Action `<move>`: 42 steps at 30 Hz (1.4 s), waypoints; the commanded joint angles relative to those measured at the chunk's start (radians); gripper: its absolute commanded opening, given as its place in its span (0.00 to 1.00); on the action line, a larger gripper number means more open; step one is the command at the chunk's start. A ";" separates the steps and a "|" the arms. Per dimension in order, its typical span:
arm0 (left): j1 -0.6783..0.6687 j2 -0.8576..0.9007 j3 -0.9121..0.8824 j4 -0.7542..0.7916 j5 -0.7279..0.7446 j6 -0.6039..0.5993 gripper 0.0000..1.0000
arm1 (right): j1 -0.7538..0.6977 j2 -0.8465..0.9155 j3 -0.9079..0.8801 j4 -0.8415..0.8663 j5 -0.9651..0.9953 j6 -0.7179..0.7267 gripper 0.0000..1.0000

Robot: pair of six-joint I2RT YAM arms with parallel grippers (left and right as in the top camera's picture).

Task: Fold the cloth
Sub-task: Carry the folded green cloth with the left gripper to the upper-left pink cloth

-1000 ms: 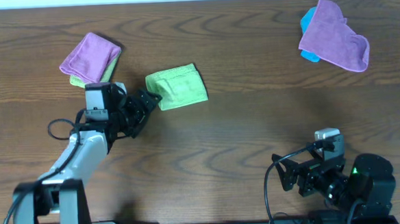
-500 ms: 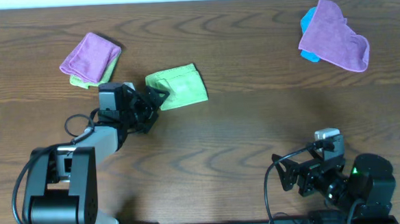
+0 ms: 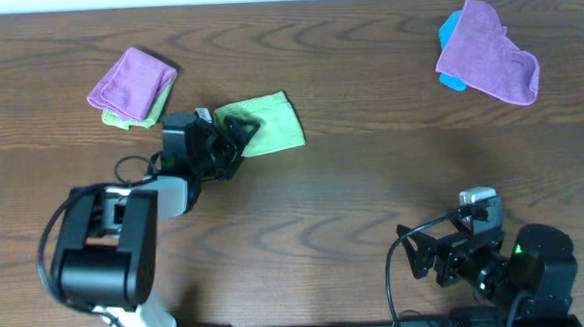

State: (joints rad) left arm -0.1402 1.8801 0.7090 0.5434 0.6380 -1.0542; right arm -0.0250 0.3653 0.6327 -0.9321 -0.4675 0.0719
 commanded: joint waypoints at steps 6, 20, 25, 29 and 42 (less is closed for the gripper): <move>-0.006 0.180 -0.046 0.069 -0.062 0.009 0.06 | -0.009 -0.003 -0.004 -0.003 -0.003 0.009 0.99; 0.058 0.020 0.167 0.249 0.091 -0.019 0.06 | -0.009 -0.003 -0.004 -0.003 -0.003 0.009 0.99; 0.126 -0.058 0.363 -0.060 0.049 0.080 0.06 | -0.009 -0.003 -0.004 -0.003 -0.003 0.009 0.99; 0.168 -0.063 0.547 -0.330 -0.003 0.201 0.05 | -0.009 -0.003 -0.004 -0.003 -0.003 0.009 0.99; 0.282 -0.024 0.768 -0.560 -0.230 0.328 0.06 | -0.009 -0.003 -0.004 -0.003 -0.003 0.009 0.99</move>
State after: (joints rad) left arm 0.1097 1.8294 1.4548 -0.0181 0.4618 -0.7620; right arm -0.0250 0.3656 0.6323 -0.9321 -0.4675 0.0719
